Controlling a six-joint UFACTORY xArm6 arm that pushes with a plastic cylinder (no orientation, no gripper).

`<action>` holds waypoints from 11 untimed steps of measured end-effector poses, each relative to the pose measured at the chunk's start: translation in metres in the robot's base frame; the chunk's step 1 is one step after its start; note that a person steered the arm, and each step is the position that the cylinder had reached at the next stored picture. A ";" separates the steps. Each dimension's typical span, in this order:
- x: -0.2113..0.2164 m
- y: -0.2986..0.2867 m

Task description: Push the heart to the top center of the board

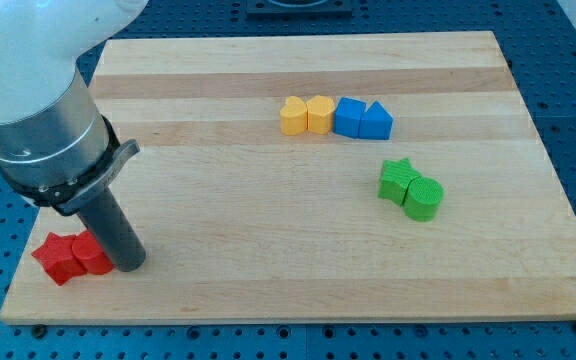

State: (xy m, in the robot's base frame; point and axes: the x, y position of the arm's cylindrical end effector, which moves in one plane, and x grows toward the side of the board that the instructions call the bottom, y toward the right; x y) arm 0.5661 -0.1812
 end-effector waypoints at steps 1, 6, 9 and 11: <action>0.000 0.000; -0.072 0.183; -0.221 0.162; -0.260 0.133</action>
